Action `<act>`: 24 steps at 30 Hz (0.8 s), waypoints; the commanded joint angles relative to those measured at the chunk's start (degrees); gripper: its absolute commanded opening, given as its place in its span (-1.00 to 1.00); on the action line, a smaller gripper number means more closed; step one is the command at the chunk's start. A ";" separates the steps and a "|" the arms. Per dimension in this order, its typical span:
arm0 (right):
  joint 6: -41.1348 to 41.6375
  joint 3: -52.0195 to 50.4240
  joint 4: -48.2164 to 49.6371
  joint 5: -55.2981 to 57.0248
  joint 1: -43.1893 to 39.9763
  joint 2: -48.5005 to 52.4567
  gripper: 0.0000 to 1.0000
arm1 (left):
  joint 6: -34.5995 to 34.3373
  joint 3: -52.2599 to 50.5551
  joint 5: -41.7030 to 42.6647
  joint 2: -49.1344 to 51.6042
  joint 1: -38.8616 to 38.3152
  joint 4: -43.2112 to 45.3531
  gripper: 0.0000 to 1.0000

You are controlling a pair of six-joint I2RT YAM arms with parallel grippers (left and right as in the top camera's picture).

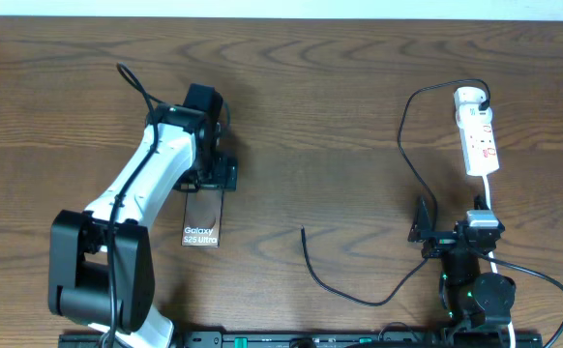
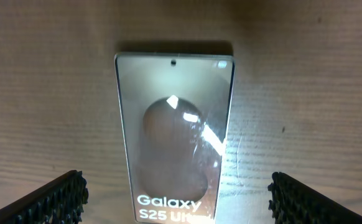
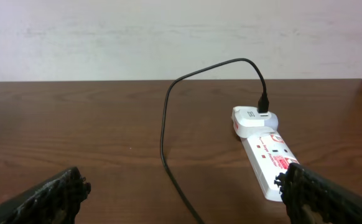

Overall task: Plug charger to phone and switch on socket
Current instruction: 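Move the left gripper over the Galaxy phone on the table, then lower the left gripper and close it on the phone's long edges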

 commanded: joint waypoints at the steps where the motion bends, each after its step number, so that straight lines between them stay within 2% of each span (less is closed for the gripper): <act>1: 0.57 -0.07 -0.24 0.46 0.39 -0.31 0.99 | -0.35 -2.23 -0.68 -2.78 0.02 0.94 0.85; 14: 0.57 -0.07 -0.24 0.46 0.39 -0.31 0.98 | -0.33 -11.28 0.20 -5.90 0.02 8.70 0.85; 24: 0.57 -0.07 -0.24 0.46 0.39 -0.31 0.99 | -0.04 -11.80 0.81 -5.90 0.02 11.21 0.85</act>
